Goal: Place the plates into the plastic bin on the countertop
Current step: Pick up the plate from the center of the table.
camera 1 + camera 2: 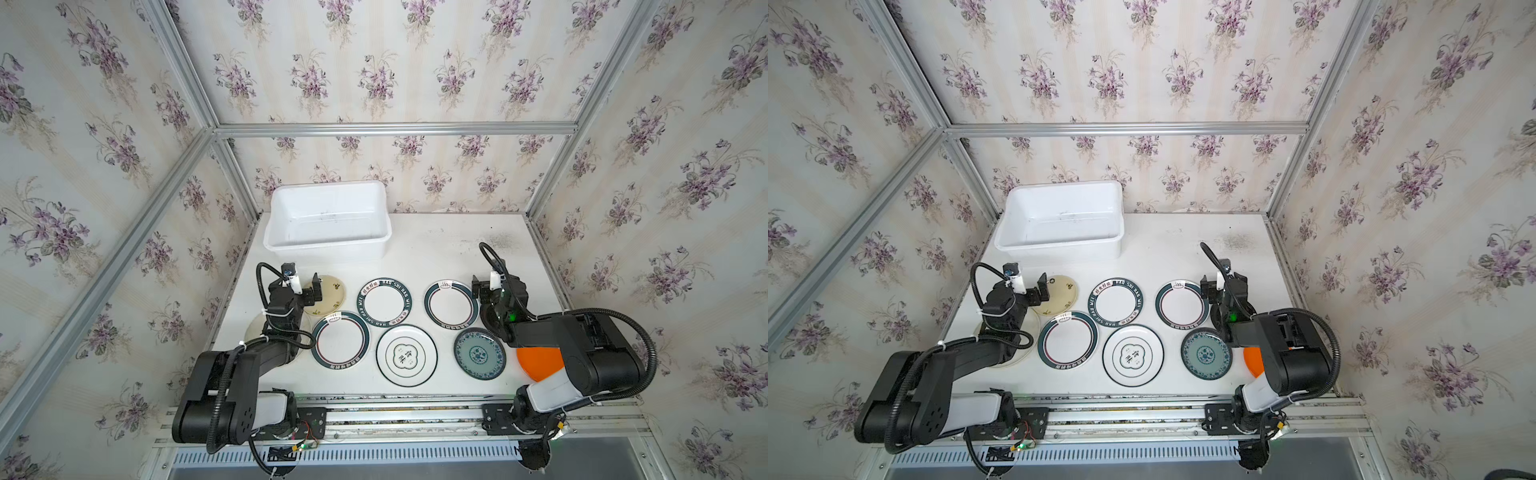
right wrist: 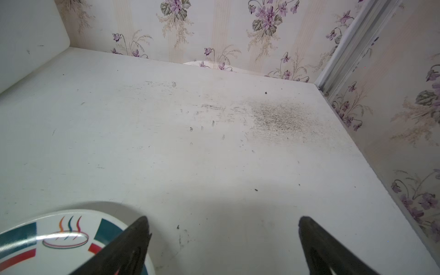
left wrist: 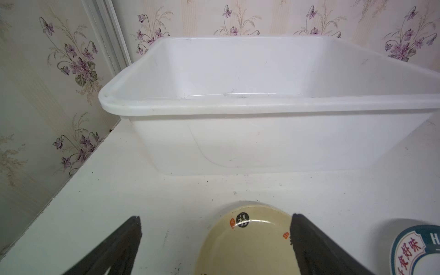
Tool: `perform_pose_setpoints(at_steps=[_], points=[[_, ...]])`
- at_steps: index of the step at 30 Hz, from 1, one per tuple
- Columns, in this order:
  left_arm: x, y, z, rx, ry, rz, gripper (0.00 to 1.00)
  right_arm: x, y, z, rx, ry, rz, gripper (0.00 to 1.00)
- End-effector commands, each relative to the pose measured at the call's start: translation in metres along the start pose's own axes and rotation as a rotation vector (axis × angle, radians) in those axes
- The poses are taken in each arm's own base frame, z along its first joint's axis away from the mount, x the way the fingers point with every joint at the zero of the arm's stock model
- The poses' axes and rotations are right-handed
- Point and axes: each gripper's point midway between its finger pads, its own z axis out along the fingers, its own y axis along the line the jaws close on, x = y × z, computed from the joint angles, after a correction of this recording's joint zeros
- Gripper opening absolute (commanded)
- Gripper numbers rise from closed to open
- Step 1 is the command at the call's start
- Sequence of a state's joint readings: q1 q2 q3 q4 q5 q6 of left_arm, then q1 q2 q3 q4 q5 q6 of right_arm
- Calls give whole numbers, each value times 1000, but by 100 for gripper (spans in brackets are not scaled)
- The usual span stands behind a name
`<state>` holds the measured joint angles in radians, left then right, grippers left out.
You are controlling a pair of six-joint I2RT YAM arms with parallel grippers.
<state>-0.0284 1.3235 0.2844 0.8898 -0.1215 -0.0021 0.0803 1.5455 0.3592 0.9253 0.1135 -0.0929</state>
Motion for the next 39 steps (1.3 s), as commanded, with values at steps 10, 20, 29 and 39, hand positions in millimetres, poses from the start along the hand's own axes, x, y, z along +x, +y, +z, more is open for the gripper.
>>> perform_pose_setpoints(at_steps=[10,20,29,39], points=[[-11,1,-1,-3,-44,1,100,-9,-4,2,25,-26,18,100],[-11,1,-1,-4,-43,0,100,-6,-30,-1,162,-20,85,100],[-10,1,-1,-4,-42,0,100,-7,-30,-1,160,-23,85,100],[-10,1,-1,-2,-42,0,100,-17,-30,-20,159,-96,77,100]])
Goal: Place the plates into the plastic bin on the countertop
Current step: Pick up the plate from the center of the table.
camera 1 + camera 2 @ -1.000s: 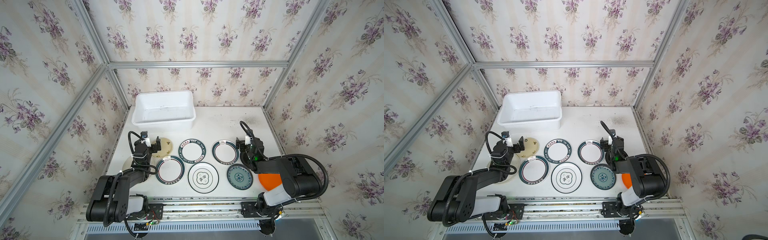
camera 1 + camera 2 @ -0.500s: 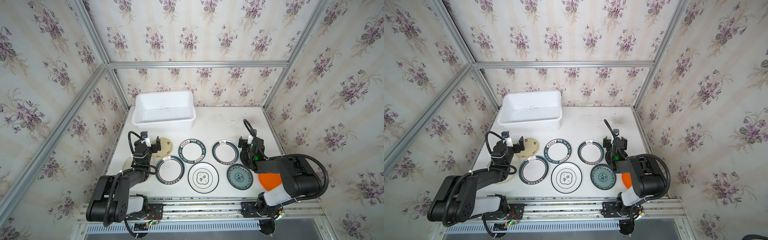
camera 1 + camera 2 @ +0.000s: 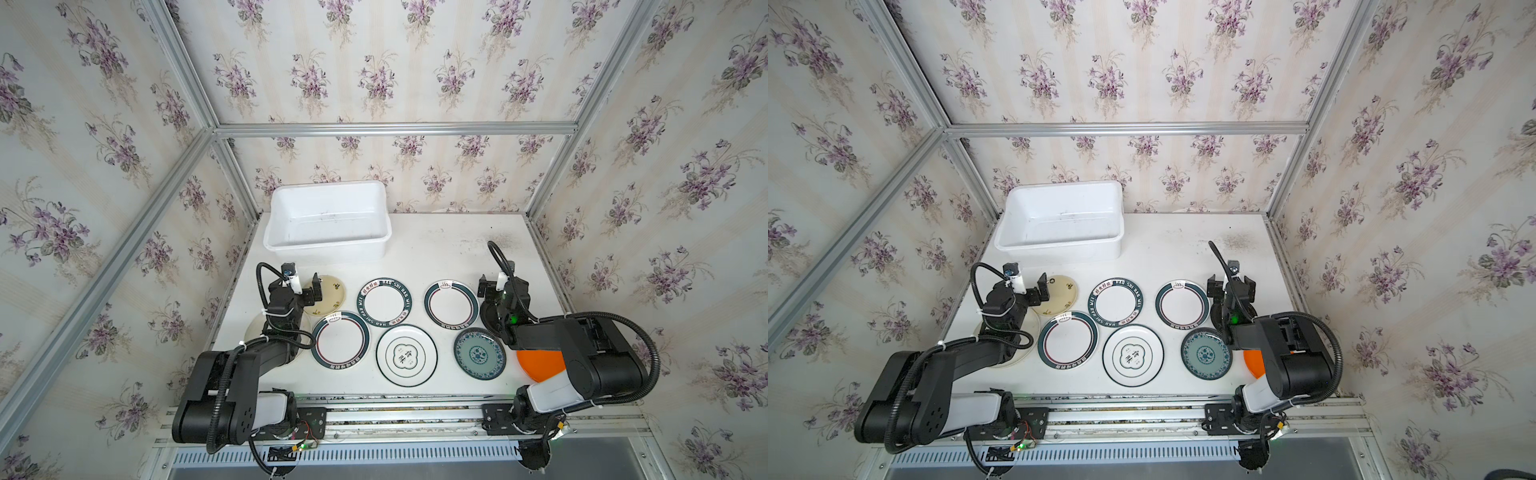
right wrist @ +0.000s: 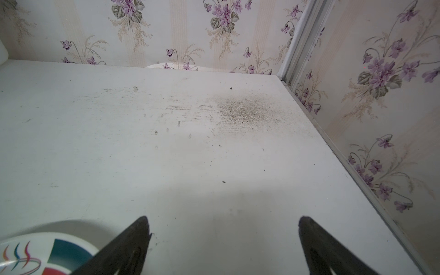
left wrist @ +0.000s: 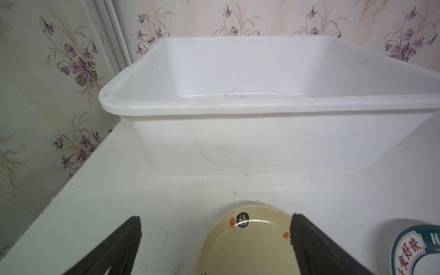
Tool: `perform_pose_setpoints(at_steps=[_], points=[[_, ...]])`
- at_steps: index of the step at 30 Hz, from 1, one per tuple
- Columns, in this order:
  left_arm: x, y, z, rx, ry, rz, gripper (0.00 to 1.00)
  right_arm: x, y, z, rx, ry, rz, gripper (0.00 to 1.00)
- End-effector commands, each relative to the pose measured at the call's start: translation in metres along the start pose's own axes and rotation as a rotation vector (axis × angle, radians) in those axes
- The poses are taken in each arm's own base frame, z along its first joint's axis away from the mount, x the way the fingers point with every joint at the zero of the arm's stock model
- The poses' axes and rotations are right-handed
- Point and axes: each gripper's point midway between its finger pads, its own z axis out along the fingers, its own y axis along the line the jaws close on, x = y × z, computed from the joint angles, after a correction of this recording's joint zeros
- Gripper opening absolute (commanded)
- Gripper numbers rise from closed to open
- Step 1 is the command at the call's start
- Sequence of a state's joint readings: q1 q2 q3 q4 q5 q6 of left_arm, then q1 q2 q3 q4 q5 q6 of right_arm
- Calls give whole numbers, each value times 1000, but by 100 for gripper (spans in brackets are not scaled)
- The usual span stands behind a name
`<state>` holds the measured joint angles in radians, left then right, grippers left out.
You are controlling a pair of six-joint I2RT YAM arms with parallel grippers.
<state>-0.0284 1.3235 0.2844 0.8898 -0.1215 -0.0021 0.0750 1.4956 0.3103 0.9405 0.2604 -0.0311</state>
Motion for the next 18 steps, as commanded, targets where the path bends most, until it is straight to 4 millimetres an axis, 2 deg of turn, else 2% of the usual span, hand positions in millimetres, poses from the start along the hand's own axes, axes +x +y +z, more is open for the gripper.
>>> perform_pose_setpoints(at_steps=[1,5,7,9,11,12,15,18], points=[[-10,1,-1,-2,-42,0,100,-25,0,-9,3,-95,15,100],[-10,1,-1,-2,-42,1,99,-38,-1,-18,23,-106,-7,100],[-19,-3,0,16,-52,10,99,-41,2,-21,33,-64,-31,98],[-23,5,5,-33,38,-6,100,-49,7,-23,19,-8,-20,98],[-29,8,7,-52,73,-1,100,-62,11,-28,-11,-32,21,99],[-41,10,2,-63,36,-4,100,-67,11,-31,-17,-48,37,99],[-49,20,-7,-124,8,-34,100,-71,12,-37,-34,-42,73,100],[-60,19,-17,-117,-27,-90,99,-70,15,-46,-70,20,104,99]])
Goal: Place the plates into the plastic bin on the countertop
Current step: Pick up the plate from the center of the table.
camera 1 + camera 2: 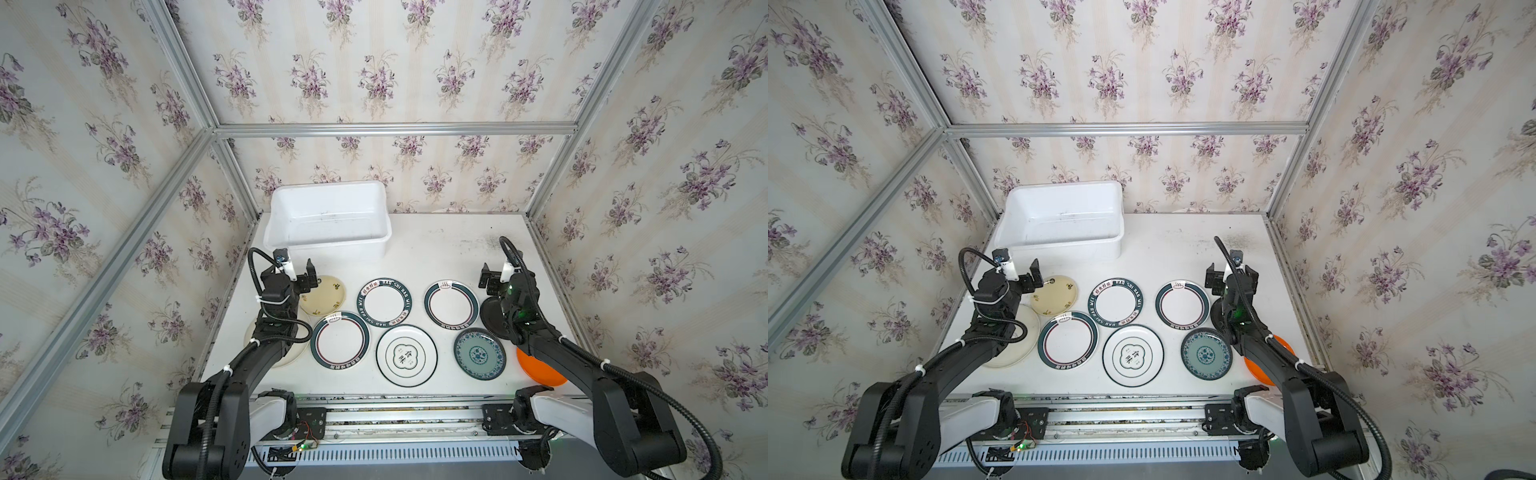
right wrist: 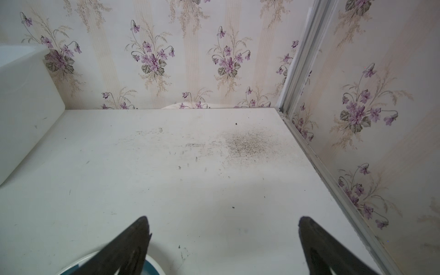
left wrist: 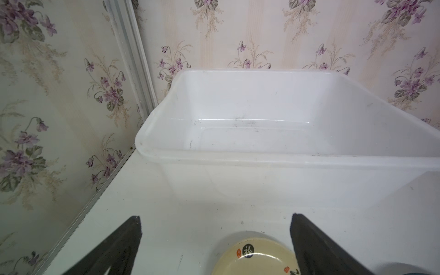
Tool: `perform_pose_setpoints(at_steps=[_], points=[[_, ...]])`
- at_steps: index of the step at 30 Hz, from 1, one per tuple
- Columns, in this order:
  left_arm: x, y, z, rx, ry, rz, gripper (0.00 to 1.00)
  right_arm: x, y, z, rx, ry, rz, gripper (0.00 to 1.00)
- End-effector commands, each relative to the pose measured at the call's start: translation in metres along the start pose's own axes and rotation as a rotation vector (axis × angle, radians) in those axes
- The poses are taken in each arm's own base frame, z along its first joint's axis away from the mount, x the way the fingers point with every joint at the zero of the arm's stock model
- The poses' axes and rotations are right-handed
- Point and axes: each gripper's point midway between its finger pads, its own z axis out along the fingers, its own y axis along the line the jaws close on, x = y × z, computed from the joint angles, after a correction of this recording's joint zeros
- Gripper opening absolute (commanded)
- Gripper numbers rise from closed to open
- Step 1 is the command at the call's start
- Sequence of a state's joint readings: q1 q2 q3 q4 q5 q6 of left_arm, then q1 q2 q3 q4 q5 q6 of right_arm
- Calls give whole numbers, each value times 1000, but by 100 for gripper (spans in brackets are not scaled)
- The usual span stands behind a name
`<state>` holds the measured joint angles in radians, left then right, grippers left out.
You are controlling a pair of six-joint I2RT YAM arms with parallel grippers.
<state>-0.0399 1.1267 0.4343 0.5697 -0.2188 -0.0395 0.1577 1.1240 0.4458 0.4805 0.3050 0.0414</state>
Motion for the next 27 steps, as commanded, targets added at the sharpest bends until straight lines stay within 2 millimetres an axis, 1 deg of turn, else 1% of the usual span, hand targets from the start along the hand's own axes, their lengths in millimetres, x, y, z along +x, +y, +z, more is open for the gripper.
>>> perform_pose_setpoints(at_steps=[1,4,7,10,12,16,18,21,27], points=[[-7,3,-9,-19,-7,-67,99,9,6,-9,-42,99,58,100],[-21,-5,-20,-26,-16,-102,99,11,11,-23,-94,173,53,99],[-29,-19,-28,-11,2,-127,99,12,13,-37,-119,259,63,99],[-31,-38,-35,42,35,-146,99,20,19,-49,-161,366,78,99],[-30,-53,-40,86,54,-145,99,29,25,-56,-194,444,95,99],[-26,-83,-50,183,95,-120,99,50,47,-68,-306,619,135,99],[-24,-96,-56,236,113,-116,99,59,53,-71,-325,693,157,99],[-22,-112,-63,302,136,-111,99,74,57,-71,-329,753,193,99],[-21,-132,-74,410,159,-94,99,90,73,-65,-402,827,358,97]])
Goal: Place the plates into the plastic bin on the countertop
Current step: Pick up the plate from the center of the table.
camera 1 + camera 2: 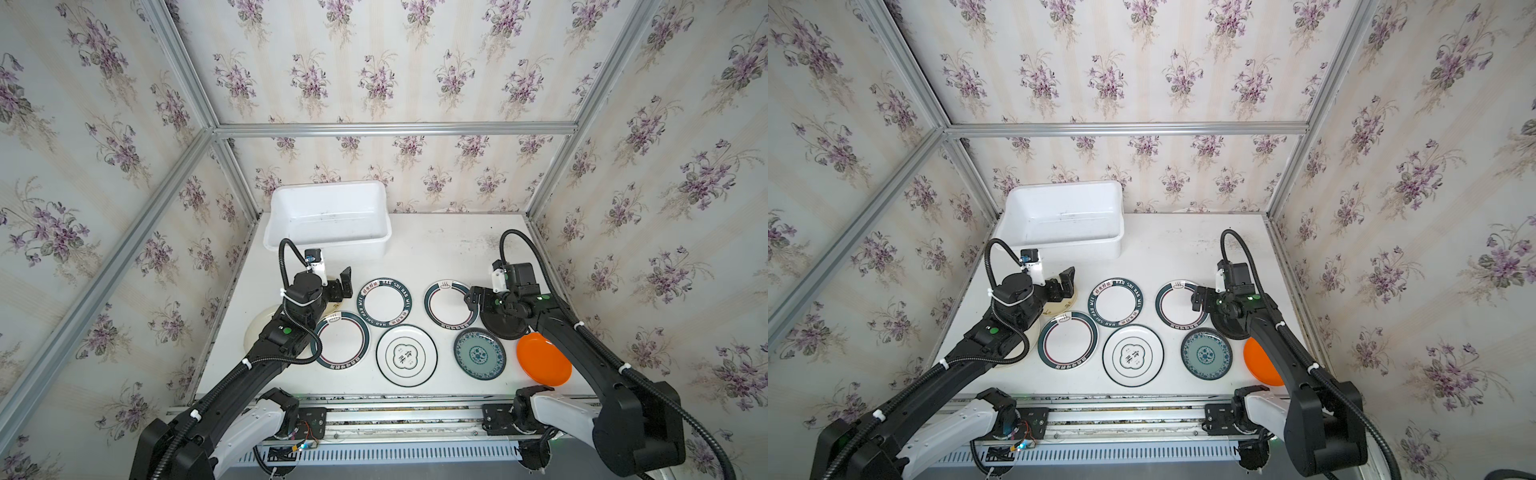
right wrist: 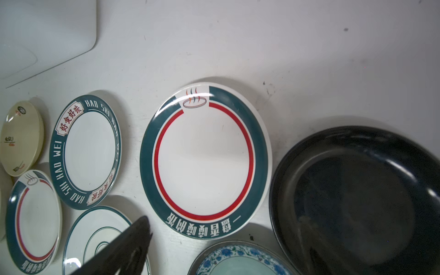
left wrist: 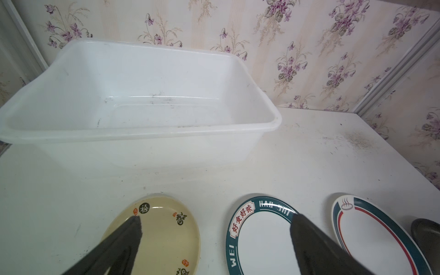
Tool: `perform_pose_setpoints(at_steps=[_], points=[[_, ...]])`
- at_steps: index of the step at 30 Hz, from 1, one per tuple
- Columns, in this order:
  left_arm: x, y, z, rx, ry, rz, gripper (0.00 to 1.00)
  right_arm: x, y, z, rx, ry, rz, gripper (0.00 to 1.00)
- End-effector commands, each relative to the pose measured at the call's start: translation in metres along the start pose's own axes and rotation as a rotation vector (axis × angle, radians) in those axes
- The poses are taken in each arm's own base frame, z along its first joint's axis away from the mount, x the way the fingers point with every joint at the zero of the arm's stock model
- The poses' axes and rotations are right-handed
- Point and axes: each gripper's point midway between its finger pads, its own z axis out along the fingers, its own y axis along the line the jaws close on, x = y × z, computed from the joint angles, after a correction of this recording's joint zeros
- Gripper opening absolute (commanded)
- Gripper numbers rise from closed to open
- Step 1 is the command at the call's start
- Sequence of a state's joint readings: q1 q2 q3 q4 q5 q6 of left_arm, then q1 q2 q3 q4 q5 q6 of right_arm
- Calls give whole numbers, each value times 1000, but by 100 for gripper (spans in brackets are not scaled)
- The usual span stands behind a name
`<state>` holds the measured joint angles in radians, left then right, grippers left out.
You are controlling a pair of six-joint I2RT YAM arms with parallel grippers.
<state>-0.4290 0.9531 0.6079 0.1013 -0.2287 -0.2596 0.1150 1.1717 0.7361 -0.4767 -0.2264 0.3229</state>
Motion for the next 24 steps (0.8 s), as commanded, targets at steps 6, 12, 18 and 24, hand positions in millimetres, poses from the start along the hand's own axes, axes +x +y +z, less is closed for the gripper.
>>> perform_pose_setpoints(at_steps=[6,12,18,24], points=[[-2,-6,-6,32,-7,13,99,12,13,18,-99,96,102,93],[-1,0,-9,4,-18,3,99,26,3,33,-78,123,154,90],[-6,1,-13,2,-36,-5,99,32,1,46,-86,150,183,85],[-5,2,-13,-6,-37,-9,99,33,1,53,-93,151,199,79]])
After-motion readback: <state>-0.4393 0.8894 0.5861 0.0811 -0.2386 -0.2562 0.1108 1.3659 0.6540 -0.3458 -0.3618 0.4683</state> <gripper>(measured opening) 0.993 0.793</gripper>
